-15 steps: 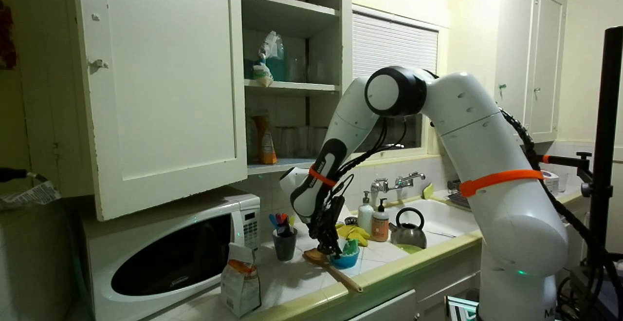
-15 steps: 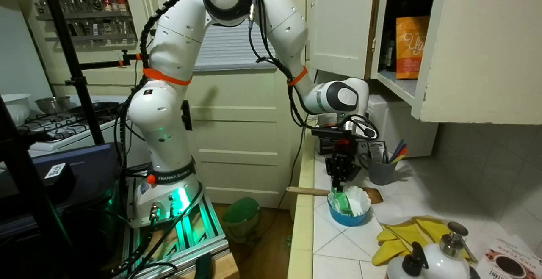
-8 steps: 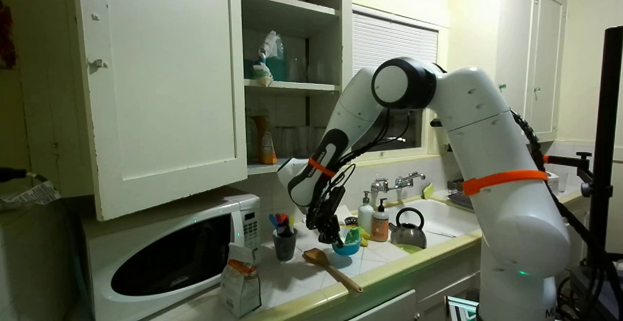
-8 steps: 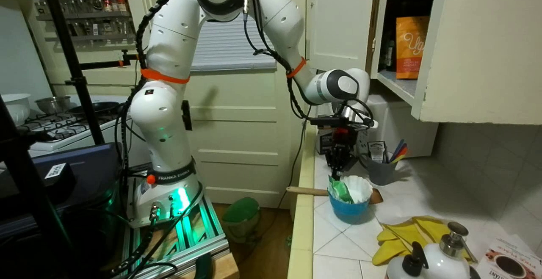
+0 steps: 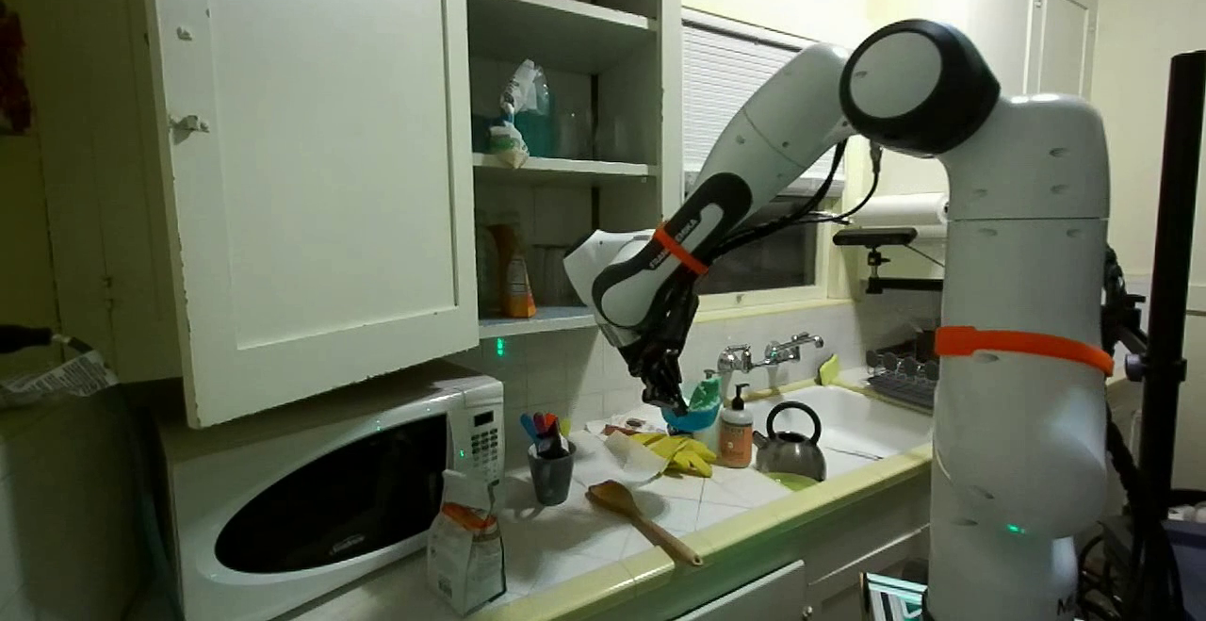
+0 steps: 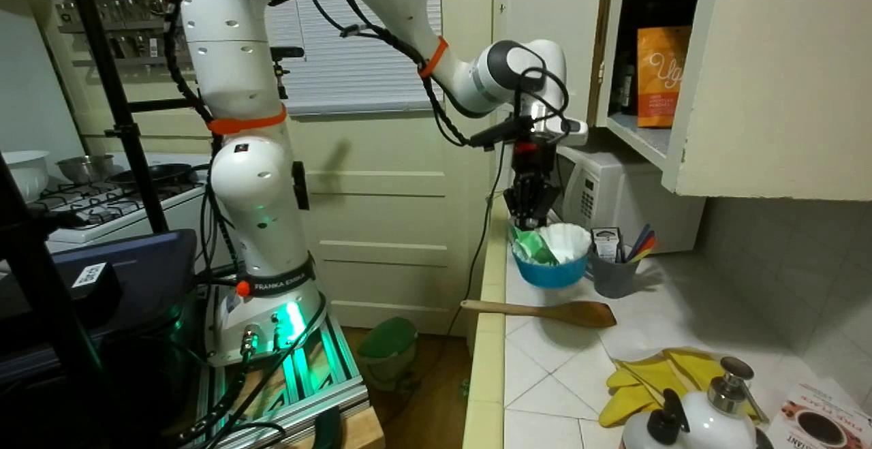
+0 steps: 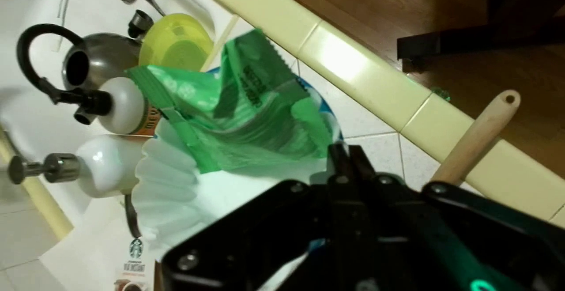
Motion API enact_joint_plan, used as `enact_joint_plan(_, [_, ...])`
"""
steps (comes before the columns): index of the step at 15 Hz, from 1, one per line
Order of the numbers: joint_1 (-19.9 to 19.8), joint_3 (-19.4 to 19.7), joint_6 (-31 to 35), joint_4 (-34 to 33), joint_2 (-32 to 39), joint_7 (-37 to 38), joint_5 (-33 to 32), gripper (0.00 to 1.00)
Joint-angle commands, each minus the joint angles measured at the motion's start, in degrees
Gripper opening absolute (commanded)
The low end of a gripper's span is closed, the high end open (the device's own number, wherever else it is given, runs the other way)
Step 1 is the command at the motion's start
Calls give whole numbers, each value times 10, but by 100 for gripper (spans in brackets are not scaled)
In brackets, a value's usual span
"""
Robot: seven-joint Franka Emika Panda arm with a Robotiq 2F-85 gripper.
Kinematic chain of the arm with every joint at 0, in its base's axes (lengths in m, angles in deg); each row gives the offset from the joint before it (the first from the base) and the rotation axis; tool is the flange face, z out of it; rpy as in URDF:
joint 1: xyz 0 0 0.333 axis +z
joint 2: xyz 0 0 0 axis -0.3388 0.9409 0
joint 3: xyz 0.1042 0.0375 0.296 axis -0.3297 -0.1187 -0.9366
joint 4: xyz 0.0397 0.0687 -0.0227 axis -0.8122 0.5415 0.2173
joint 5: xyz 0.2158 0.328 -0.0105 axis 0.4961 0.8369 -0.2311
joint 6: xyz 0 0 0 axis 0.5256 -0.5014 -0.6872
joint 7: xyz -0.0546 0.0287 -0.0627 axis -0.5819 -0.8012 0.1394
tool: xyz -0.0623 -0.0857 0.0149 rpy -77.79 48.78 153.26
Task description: Put the blue bowl on the first shelf of the open cupboard
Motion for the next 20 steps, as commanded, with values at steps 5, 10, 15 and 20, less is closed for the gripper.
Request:
enact_joint_plan(5, [3, -19, -90, 10, -120, -56, -2, 4])
enact_joint_plan(10, [13, -22, -105, -7, -145, -86, 33, 1])
enact_joint_plan(15, [40, -33, -68, -53, -162, -199, 18, 1])
enact_joint_plan(20, [48, -26, -45, -97, -159, -337, -40, 1])
